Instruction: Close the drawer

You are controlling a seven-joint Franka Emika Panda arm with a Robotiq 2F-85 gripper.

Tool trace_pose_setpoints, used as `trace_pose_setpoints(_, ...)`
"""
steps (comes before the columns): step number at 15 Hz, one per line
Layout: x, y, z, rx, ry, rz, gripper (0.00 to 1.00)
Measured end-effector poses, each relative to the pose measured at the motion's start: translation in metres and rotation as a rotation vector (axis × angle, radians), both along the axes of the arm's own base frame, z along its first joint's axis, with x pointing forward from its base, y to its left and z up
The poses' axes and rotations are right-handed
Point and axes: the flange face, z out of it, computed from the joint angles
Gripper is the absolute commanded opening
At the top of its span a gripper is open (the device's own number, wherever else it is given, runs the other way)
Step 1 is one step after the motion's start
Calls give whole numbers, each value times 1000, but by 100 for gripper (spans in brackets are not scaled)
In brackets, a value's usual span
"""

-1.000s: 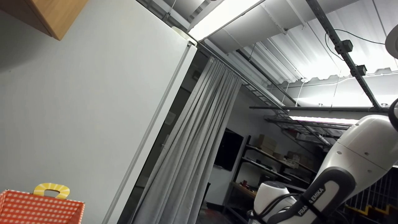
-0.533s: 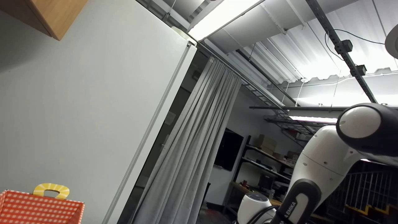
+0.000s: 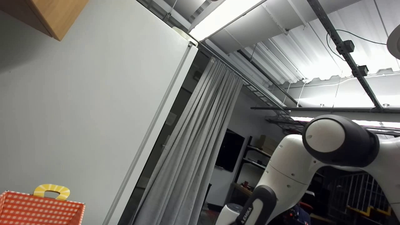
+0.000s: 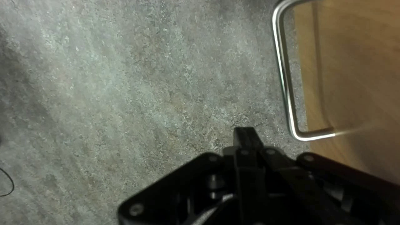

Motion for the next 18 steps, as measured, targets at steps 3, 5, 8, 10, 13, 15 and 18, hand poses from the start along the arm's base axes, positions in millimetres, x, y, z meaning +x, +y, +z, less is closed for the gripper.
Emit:
trace_pose_setpoints(3,18,11,-2,19,-24,11,0)
trace_pose_setpoints(5,28,17,-3,30,-37,18,0)
trace_pose_setpoints(8,42,31,-7,54,-55,23,0)
trace_pose_setpoints(10,54,44,-11,79,-71,25,0)
trace_pose_setpoints(13,76,73,-20,123,-94,37,0)
trace_pose_setpoints(15,91,95,-29,153,-106,58,0)
trace_pose_setpoints(18,112,131,-43,199,-122,98,0)
